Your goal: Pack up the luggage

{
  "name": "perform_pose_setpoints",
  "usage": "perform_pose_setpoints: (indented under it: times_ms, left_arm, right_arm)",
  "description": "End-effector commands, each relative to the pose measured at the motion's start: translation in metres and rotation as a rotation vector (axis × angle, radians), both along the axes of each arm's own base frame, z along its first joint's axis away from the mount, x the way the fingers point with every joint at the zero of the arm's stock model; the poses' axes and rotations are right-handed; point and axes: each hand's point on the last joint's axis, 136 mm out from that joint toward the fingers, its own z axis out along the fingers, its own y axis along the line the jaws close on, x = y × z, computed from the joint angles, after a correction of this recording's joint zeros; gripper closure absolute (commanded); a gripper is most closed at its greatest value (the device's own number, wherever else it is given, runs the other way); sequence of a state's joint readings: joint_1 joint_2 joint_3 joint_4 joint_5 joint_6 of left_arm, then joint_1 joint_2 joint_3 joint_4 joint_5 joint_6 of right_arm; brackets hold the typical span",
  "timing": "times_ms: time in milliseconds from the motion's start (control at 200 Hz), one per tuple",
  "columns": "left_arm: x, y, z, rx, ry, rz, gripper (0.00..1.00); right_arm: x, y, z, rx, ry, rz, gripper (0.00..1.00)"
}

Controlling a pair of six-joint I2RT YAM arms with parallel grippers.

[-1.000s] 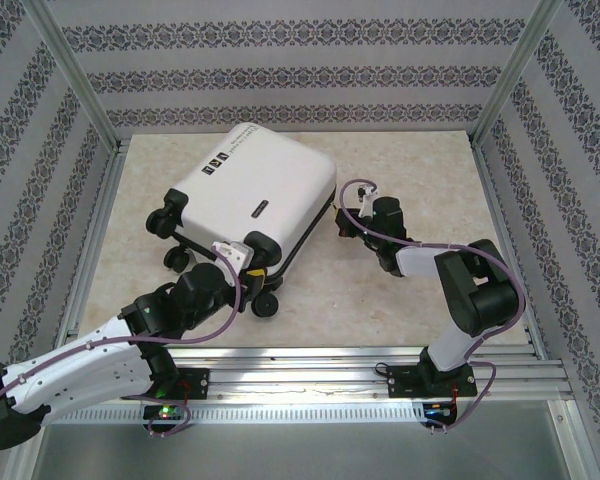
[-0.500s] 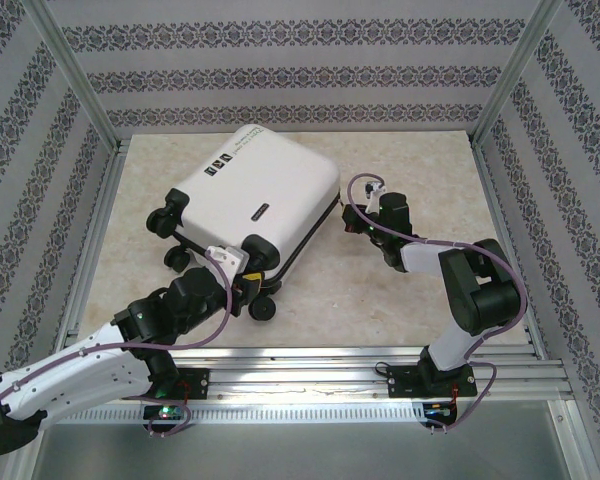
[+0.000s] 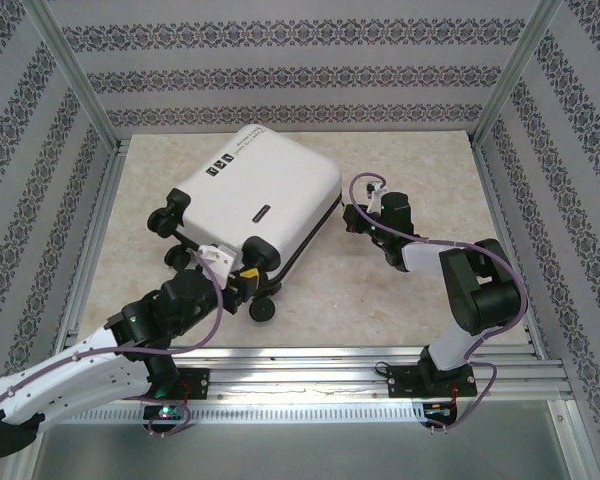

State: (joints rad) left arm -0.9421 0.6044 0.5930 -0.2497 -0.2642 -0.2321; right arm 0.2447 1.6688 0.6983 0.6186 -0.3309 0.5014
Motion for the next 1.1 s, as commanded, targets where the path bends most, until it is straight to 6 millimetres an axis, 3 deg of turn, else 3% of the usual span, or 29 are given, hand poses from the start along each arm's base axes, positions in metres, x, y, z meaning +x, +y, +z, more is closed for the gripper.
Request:
perform_pose_setpoints:
  times_ms: [0, 230, 425, 640, 894, 1094]
  left_arm:
    - [0.008, 0.008, 0.042, -0.123, -0.107, 0.067, 0.46]
    - [0.011, 0.003, 0.042, -0.122, -0.069, 0.073, 0.41]
    - [0.01, -0.017, 0.05, -0.101, -0.002, 0.003, 0.41]
    - [0.008, -0.045, 0.045, -0.042, 0.097, -0.094, 0.45]
    - [-0.008, -0.076, 0.024, -0.012, 0.244, -0.244, 0.55]
    - [-0.015, -0.083, -0.004, 0.039, 0.354, -0.273, 0.57]
  right_arm:
    - [0.018, -0.039, 0.004, -0.014, -0.026, -0.156, 1.0]
    - [0.017, -0.038, 0.003, -0.008, -0.021, -0.152, 1.0]
    - [0.017, -0.037, 0.002, -0.006, -0.021, -0.149, 1.0]
    - [0.017, -0.037, -0.001, -0.003, -0.013, -0.147, 1.0]
    - [0.018, -0.037, -0.001, 0.0, -0.014, -0.146, 1.0]
    - [0.019, -0.037, -0.001, 0.004, -0.015, -0.147, 1.0]
